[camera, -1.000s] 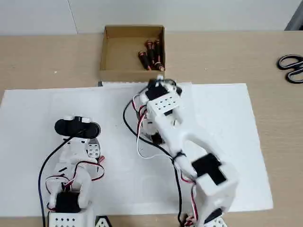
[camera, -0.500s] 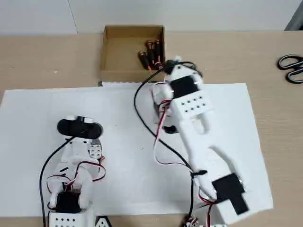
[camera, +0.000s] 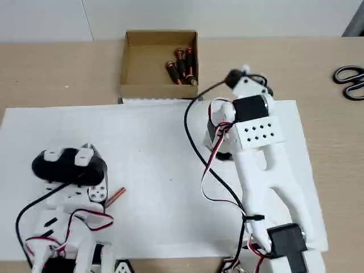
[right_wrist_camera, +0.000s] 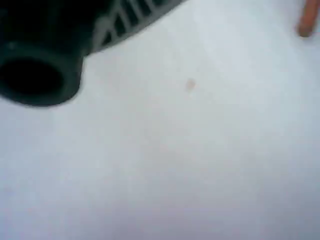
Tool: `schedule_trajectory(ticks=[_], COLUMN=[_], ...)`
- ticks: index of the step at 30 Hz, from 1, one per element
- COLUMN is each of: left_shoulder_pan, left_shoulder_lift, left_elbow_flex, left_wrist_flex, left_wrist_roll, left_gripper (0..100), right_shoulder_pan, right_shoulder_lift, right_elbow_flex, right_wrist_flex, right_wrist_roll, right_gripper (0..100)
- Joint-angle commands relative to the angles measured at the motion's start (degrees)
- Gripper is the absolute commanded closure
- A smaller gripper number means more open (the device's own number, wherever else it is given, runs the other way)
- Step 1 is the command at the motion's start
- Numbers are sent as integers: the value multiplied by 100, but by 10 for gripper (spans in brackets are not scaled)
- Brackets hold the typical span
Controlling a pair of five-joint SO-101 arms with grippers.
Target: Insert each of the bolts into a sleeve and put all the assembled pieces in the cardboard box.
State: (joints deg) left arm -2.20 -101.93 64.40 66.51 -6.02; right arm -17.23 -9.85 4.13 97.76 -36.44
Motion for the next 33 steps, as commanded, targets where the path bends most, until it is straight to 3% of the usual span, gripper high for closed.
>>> schedule_trajectory(ticks=[1, 7, 15, 27, 33], left_shoulder_pan=[26, 35, 35, -18, -993], left_shoulder_lift=[668, 2954, 6101, 7552, 9213], left_elbow_flex=[-866, -3020, -6132, -6202, -6149], left_wrist_flex=[-70, 686, 3393, 3385, 3402], left_wrist_roll=[-149, 88, 396, -62, -756], left_gripper=[994, 994, 994, 994, 994], right_shoulder_pan=[127, 312, 418, 1499, 1675], right_shoulder_lift=[-251, -251, -251, -251, -251], right_elbow_flex=[158, 193, 202, 202, 193], right_wrist_flex=[75, 75, 75, 48, 13], right_wrist_roll=[26, 44, 158, 299, 360], right_gripper=[995, 995, 995, 995, 995])
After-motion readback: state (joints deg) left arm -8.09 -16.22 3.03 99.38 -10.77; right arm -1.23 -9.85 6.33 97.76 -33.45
